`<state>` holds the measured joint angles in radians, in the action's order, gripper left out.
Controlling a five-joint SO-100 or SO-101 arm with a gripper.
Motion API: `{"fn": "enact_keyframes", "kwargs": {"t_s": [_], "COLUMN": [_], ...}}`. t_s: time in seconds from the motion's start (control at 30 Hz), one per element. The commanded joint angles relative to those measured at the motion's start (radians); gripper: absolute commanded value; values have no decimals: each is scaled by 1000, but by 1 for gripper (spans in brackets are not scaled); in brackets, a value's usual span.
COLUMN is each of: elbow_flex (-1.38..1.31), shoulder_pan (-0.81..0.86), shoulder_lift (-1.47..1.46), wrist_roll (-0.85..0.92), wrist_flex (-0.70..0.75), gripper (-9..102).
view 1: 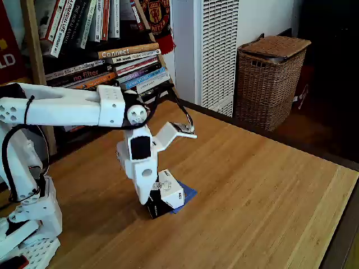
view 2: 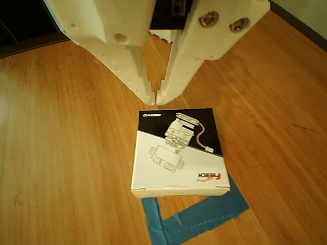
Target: Push the box on top of the target
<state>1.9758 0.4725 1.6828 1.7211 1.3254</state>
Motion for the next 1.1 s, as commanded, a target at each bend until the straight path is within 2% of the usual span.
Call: {"fn": "enact_keyframes", "kwargs": {"t_s": [0.0, 0.57, 1.07], "elbow_flex": [-40, -17, -29], "shoulder_pan": [15, 40, 49], "shoulder_lift": [2, -67, -72], "wrist_roll": [11, 41, 55], "wrist_flex": [9, -74, -89], "gripper": [0, 0, 0]}}
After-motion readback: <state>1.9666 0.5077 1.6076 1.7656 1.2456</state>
